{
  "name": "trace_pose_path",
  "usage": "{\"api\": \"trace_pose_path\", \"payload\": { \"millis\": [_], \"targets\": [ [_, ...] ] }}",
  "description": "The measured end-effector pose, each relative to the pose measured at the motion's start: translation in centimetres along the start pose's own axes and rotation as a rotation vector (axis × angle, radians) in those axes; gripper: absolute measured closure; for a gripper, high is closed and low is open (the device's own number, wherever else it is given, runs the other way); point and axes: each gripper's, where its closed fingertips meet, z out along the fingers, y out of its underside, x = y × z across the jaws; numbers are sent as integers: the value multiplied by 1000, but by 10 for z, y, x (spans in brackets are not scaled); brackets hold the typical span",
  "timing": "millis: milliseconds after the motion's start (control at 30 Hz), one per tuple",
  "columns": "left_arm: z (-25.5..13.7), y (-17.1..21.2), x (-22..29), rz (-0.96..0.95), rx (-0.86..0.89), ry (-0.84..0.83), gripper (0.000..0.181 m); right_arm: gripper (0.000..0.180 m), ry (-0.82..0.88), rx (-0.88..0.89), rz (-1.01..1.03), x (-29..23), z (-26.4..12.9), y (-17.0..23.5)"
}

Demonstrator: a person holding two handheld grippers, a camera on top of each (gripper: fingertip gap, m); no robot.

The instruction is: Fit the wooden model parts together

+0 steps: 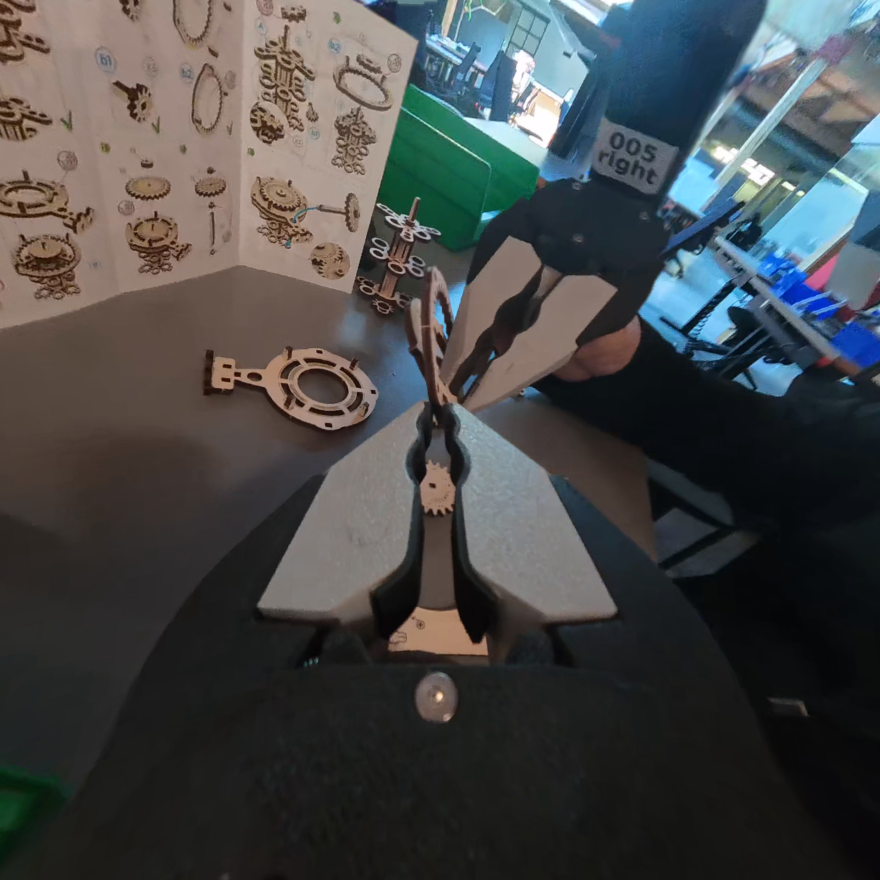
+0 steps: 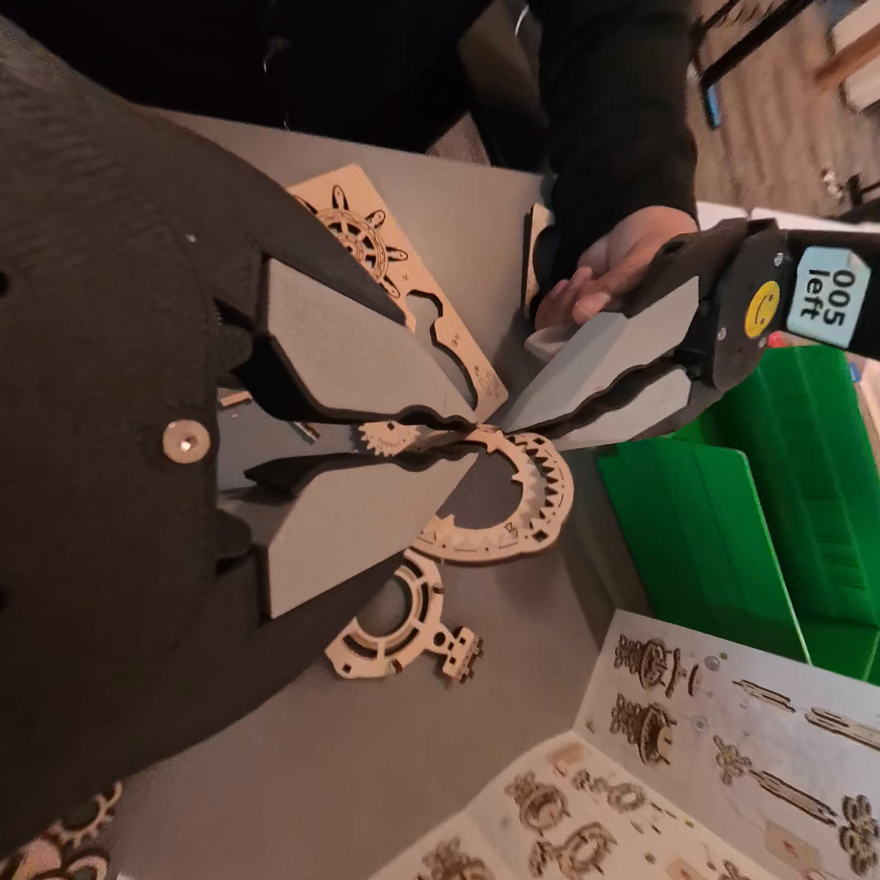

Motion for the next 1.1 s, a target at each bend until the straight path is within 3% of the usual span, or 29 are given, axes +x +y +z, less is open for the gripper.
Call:
{"api": "trace_pose_path", "payload": {
  "millis": [200, 367, 500, 600, 733, 833, 933, 1100],
  "targets": [
    [-1, 1, 1, 12, -8, -8, 179, 178, -59, 21, 39, -2, 0, 1],
    [-4, -2, -1, -51, 23, 14, 181, 176, 19, 14, -35, 2, 0, -1],
    [-12, -12, -5, -100, 77, 29, 181, 158, 77, 181, -52, 11, -33, -29],
    [-10, -11, -2, -115, 70, 58, 181, 138, 152, 313, 57, 37, -61, -39],
    [-8, -12, 2, -176, 85, 116, 181, 114, -15, 211, 250, 35, -43, -17],
    [-12, -16, -3, -220, 113, 110, 181, 134, -11, 174, 158, 26, -38, -16],
    [-14, -19, -5, -274, 136, 135, 181, 126, 138, 124, -48, 28, -37, -16],
    [-18, -24, 8, -340, 158, 257, 181, 106, 69, 102, -269, -3, -34, -16]
  ]
}}
